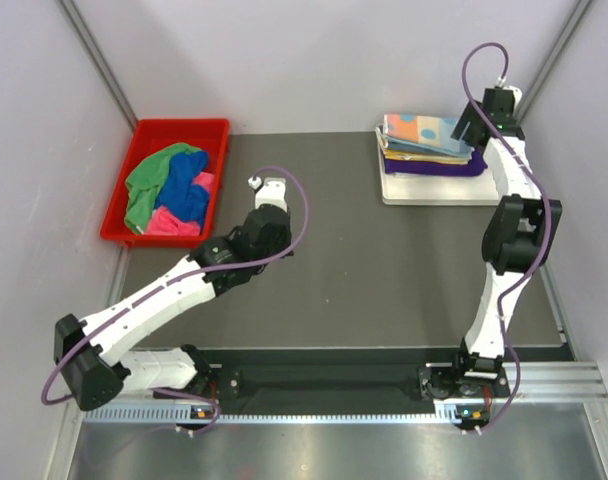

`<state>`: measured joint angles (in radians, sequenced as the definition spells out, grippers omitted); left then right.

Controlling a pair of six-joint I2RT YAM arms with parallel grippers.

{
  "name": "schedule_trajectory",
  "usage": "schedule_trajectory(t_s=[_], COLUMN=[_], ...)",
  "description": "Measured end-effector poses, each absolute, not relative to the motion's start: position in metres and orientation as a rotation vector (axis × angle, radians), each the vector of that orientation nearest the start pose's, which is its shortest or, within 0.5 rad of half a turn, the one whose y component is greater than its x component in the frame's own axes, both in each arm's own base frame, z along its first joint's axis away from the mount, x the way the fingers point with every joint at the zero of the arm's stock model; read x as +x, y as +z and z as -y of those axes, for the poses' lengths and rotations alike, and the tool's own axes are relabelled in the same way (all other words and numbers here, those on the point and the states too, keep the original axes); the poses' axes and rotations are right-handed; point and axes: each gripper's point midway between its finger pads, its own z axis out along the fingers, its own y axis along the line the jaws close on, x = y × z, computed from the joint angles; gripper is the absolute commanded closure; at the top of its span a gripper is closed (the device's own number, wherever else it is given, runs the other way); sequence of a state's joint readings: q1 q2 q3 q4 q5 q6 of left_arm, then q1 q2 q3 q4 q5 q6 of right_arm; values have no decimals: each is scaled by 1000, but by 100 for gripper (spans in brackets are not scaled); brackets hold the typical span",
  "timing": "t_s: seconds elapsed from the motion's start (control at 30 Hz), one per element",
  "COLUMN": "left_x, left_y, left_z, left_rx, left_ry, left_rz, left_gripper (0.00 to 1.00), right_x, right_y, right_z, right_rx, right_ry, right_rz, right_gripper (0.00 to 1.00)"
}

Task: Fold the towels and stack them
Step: Neatly place the folded towel into the bin, then grab crumpled towel

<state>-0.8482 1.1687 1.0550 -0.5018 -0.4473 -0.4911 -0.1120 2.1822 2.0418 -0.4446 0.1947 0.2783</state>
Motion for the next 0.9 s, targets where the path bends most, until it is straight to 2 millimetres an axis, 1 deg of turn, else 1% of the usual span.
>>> schedule_trajectory(t_s=[0.03,0.13,0.23,0.27,0.3,0.33,0.37,0.4,0.43,0.47,0.53,0.6,0.67,0.73,0.83,0.9], left_x=[274,288,308,318,326,338,347,356,365,373,387,397,406,416,428,439], left_y=[222,229,236,236,235,234,232,229,224,221,214,207,201,193,178,163], left_z=[219,219,211,202,195,183,171,156,138,120,86,55,26,0,-28,-45], left_rx=[120,75,0,-47,-82,-134,-179,-231,-287,-343,-449,-543,-628,-702,-773,-810], left_ry=[-292,-244,-186,-152,-123,-81,-43,2,58,105,189,261,314,357,409,450], left_rz=[-2124,-2101,-2076,-2072,-2067,-2061,-2053,-2046,-2041,-2033,-2015,-1996,-1970,-1948,-1932,-1935], left_gripper=[72,68,61,58,52,50,49,48,45,44,36,35,34,34,34,35], right_x=[595,573,550,541,533,522,513,504,493,483,466,452,442,432,418,411], right_y=[184,185,194,198,203,209,212,216,219,221,222,219,213,200,180,171], right_z=[84,55,15,-1,-18,-37,-50,-68,-83,-100,-125,-149,-166,-179,-189,-194], right_rx=[526,506,454,431,405,370,346,311,279,242,181,119,77,40,6,-14], right_ry=[-93,-16,70,105,144,191,219,255,284,316,364,418,459,487,500,504], right_rz=[-2089,-2113,-2118,-2122,-2117,-2106,-2105,-2097,-2098,-2095,-2094,-2106,-2121,-2147,-2198,-2220], right_gripper=[24,24,24,24,24,24,24,24,24,24,24,25,25,25,25,25])
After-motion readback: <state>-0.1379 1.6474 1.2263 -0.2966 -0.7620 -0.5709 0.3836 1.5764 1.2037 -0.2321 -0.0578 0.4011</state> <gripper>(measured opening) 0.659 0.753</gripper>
